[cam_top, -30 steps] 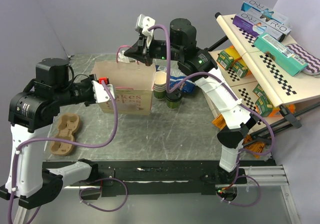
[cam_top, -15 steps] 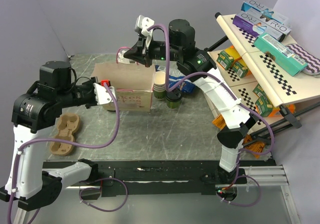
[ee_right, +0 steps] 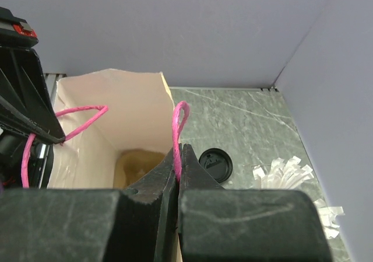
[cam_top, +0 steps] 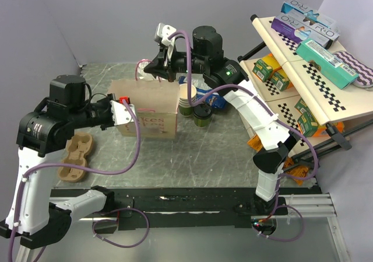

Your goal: Pack the takeout coffee

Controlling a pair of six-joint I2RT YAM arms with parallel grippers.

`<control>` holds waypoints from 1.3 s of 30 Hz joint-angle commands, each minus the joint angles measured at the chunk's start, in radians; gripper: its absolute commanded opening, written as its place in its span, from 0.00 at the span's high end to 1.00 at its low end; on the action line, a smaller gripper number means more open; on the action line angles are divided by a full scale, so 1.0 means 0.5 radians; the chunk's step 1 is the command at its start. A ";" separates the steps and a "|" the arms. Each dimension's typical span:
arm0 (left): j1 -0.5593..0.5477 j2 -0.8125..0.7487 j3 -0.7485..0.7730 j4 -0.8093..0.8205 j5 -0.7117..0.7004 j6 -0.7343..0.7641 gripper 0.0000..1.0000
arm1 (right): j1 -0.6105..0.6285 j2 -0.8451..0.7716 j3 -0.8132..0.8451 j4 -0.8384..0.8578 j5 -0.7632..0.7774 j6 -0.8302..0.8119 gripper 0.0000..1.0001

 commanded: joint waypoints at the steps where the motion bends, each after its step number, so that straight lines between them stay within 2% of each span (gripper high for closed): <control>1: -0.007 -0.023 0.008 0.067 0.000 -0.018 0.99 | 0.001 -0.039 0.011 0.093 -0.048 0.035 1.00; 21: -0.007 -0.026 -0.038 0.077 -0.018 -0.037 0.98 | -0.002 -0.012 -0.017 0.102 -0.060 0.047 1.00; 22: -0.007 -0.026 -0.042 0.089 -0.028 -0.040 0.91 | -0.002 -0.006 -0.014 0.096 -0.057 0.044 0.97; 23: -0.007 -0.035 -0.063 0.119 -0.046 -0.094 0.73 | -0.002 -0.005 -0.014 0.093 -0.054 0.056 0.87; 24: -0.007 -0.050 -0.081 0.159 -0.092 -0.134 0.32 | -0.002 -0.005 -0.014 0.080 -0.045 0.059 0.51; 25: -0.007 -0.087 -0.130 0.248 -0.113 -0.205 0.17 | -0.005 0.001 -0.008 0.062 -0.041 0.081 0.34; 26: -0.007 -0.108 -0.158 0.294 -0.126 -0.230 0.01 | -0.009 0.001 -0.002 0.041 -0.038 0.084 0.01; 32: -0.007 -0.139 -0.198 0.356 -0.147 -0.233 0.00 | -0.015 0.034 0.075 -0.101 -0.029 0.044 0.00; 39: -0.007 -0.151 -0.219 0.438 -0.178 -0.273 0.01 | -0.024 -0.048 -0.075 -0.085 -0.102 -0.011 0.00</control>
